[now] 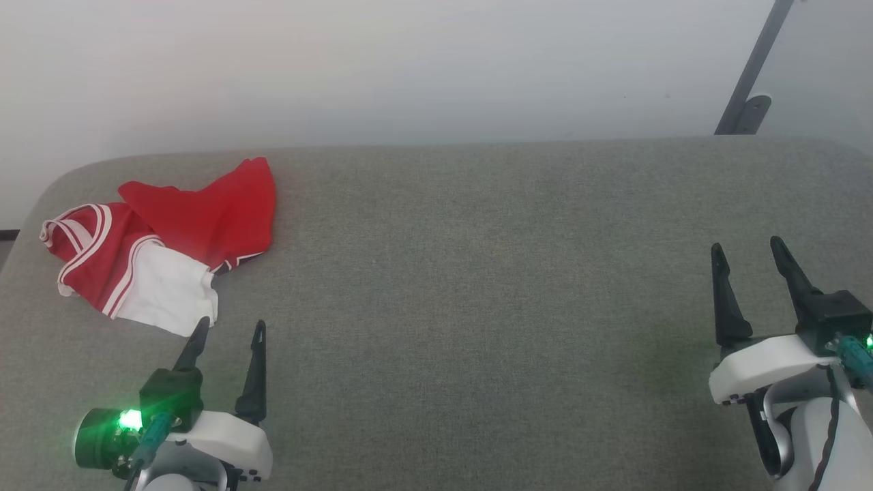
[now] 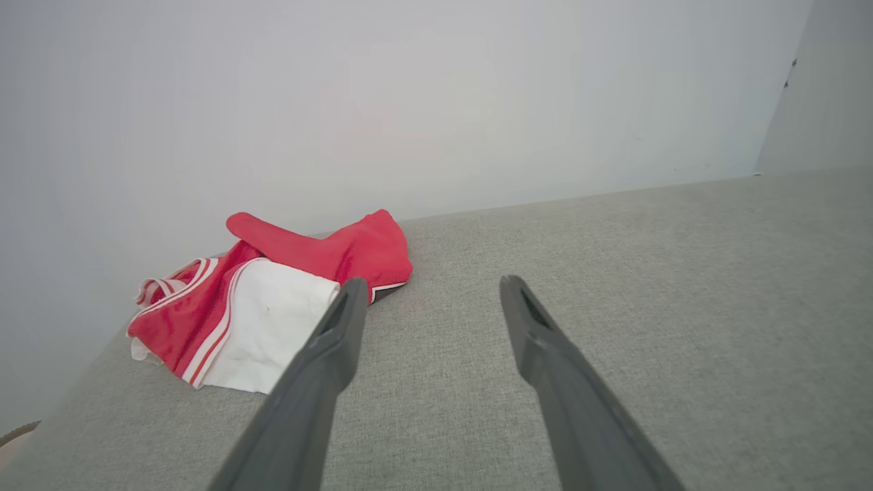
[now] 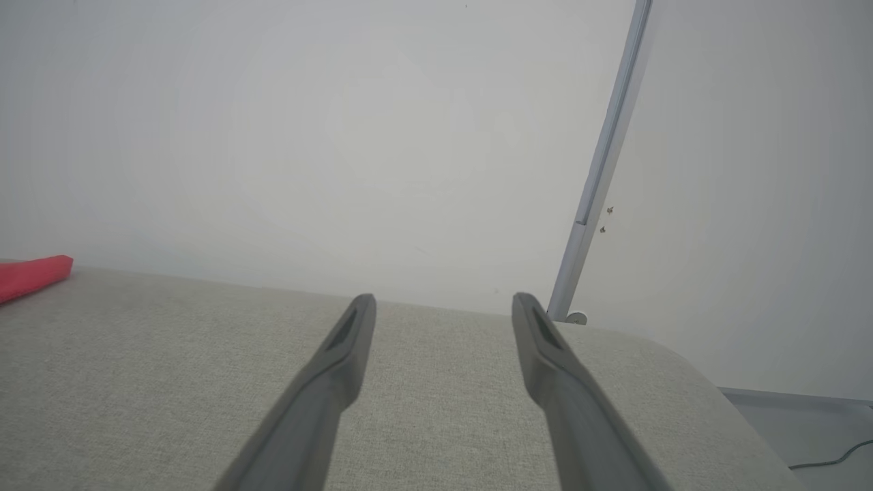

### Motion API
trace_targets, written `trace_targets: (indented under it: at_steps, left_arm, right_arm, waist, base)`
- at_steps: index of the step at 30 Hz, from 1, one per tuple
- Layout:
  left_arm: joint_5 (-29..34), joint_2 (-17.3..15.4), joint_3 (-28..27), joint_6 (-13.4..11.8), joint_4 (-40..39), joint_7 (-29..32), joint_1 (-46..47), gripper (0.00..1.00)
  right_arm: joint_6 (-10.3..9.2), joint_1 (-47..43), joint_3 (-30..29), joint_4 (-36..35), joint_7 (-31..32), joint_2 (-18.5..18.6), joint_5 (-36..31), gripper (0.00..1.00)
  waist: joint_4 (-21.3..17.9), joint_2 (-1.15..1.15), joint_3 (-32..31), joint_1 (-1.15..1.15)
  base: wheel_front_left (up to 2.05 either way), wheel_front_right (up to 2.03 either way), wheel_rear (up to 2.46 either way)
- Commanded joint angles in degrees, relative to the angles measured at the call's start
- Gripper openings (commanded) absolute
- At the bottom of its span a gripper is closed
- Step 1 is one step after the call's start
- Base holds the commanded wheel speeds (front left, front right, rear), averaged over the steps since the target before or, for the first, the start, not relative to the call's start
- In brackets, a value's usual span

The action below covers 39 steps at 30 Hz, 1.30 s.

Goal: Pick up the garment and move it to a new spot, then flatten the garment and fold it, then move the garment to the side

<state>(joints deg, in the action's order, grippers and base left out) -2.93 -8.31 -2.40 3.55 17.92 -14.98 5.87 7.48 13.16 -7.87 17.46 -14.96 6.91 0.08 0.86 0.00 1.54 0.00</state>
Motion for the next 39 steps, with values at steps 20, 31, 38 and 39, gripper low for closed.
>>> trace_targets:
  at_steps: [20,31,38,39]
  left_arm:
    - [0.39,1.87,-2.13,-0.09,0.98,-0.31,2.34,1.0]
    - [-0.33,3.85,-3.43,-0.81,-0.29,-0.31,1.37,1.0]
    - [-0.65,4.73,-4.22,-2.55,-1.77,-0.31,-0.39,1.0]
    - [-0.85,4.86,-4.35,-2.71,-2.09,-0.31,-0.69,1.0]
  right_arm:
    - [0.02,-0.72,2.45,-0.37,-0.33,-0.57,1.73,1.0]
    - [0.01,1.26,9.01,1.0,-0.33,-0.54,2.27,1.0]
    - [0.01,2.25,14.48,2.76,-0.33,-1.27,3.45,1.0]
    - [0.01,2.37,15.14,2.93,-0.33,-1.45,3.51,1.0]
  waist:
    - [6.44,0.0,2.03,0.0]
    - [19.95,0.0,3.05,0.0]
    - [28.25,0.0,2.25,0.0]
    - [29.04,0.0,2.14,0.0]
  base:
    - [0.0,0.0,0.0]
    - [0.0,0.0,0.0]
    - [0.0,0.0,0.0]
    - [0.0,0.0,0.0]
